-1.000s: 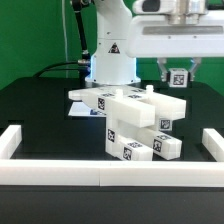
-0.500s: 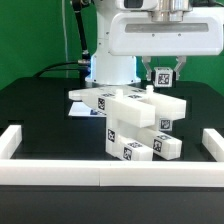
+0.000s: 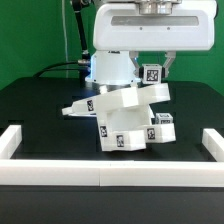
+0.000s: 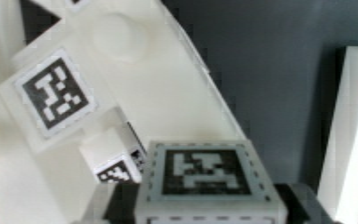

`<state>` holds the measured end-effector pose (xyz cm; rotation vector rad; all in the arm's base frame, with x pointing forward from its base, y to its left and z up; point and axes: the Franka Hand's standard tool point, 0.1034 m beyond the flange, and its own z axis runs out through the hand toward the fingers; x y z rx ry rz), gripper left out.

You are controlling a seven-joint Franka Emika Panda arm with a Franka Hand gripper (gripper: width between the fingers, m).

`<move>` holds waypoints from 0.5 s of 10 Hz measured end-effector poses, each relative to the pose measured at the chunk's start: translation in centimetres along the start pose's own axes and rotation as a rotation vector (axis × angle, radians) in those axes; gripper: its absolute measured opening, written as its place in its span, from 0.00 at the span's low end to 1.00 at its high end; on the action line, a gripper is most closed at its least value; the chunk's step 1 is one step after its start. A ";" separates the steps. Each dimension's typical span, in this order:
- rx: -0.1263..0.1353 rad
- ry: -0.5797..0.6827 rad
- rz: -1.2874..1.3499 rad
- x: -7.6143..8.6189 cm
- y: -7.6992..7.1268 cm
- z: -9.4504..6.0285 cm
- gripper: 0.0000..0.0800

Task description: Assemble chair

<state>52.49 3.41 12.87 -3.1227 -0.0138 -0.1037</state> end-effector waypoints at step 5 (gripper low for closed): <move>0.000 0.000 0.000 0.0 0.0 0.0 0.34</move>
Offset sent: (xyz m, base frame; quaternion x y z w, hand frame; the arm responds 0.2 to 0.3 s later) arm 0.0000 0.0000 0.0000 0.0000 0.0000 0.0000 1.0000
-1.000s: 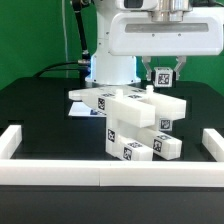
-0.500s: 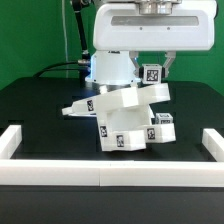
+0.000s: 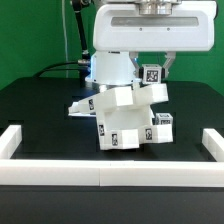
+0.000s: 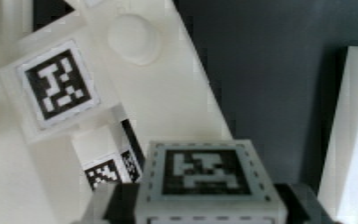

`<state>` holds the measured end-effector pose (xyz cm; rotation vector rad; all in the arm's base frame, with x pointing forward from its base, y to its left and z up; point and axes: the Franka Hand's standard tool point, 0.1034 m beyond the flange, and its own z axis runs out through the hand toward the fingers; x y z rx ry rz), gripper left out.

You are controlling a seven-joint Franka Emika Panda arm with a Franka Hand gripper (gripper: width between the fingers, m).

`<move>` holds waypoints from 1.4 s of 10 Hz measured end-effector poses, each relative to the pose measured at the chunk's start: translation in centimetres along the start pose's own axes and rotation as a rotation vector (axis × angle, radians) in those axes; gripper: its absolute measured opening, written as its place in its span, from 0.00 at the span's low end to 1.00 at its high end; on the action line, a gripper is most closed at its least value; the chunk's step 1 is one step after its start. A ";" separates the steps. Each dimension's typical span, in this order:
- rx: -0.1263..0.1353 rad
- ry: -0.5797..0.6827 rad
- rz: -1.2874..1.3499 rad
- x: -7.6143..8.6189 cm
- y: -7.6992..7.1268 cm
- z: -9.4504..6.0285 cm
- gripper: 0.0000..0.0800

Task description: Assemble chair

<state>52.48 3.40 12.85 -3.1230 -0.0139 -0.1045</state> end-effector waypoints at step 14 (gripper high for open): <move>-0.014 0.022 0.022 2.7 -1.4 -0.4 0.34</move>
Offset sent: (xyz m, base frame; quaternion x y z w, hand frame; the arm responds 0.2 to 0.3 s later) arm 0.0312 0.0049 -0.0173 -0.0080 -0.0001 -0.0283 0.9996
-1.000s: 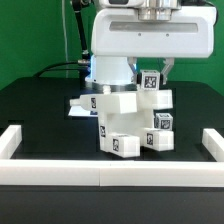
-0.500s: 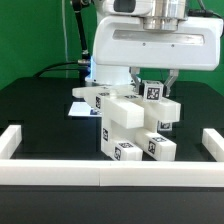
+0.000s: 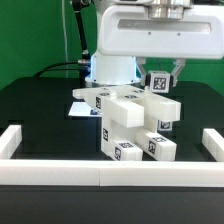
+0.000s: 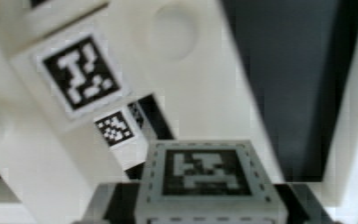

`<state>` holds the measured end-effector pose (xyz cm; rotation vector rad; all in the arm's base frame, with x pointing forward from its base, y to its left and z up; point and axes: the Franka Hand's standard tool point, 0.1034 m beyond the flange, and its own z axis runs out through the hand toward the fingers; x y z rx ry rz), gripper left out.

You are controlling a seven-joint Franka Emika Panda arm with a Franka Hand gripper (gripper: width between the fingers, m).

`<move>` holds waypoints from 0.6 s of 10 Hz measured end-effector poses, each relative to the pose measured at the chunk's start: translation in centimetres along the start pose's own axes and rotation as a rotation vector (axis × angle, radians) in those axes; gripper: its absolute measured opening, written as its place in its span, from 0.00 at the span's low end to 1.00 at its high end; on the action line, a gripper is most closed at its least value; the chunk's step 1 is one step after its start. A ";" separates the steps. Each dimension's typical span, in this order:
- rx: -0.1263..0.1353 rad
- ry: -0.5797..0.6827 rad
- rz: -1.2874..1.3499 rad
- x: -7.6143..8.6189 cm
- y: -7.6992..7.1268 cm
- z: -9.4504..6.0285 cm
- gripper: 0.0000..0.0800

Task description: Assemble chair

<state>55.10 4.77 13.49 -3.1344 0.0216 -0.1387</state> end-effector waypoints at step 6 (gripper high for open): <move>0.009 0.018 0.021 -3.0 0.1 0.1 0.34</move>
Offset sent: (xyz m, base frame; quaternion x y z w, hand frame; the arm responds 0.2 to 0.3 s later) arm -0.0278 -0.0040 -0.0044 0.0068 0.0391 -0.0124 0.9991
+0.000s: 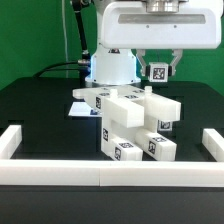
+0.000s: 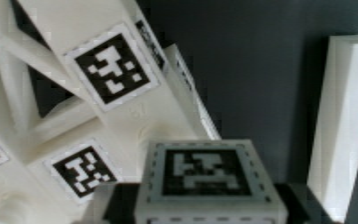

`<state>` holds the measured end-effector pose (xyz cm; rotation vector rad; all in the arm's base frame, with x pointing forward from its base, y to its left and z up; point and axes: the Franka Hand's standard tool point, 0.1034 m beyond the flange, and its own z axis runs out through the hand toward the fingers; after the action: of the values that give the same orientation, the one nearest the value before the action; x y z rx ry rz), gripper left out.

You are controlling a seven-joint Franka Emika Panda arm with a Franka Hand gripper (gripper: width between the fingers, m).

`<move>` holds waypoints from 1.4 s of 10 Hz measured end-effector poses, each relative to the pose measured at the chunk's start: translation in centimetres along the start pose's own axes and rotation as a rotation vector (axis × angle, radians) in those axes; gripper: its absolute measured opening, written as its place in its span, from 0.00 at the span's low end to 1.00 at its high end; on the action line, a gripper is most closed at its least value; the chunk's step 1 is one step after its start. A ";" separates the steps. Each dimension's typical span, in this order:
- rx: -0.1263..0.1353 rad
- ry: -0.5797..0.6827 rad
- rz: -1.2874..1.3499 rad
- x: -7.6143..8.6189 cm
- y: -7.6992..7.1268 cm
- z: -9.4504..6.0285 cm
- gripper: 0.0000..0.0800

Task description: Assemble chair

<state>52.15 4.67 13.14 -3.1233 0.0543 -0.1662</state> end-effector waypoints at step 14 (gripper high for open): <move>-0.030 -0.001 -0.024 -0.3 1.6 1.8 0.34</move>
Offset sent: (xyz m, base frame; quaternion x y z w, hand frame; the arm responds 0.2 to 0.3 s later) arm -0.0022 -0.0054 -0.0098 0.0054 0.0143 -0.0167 0.9997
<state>52.03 3.05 11.32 -3.1555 0.0191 -0.1661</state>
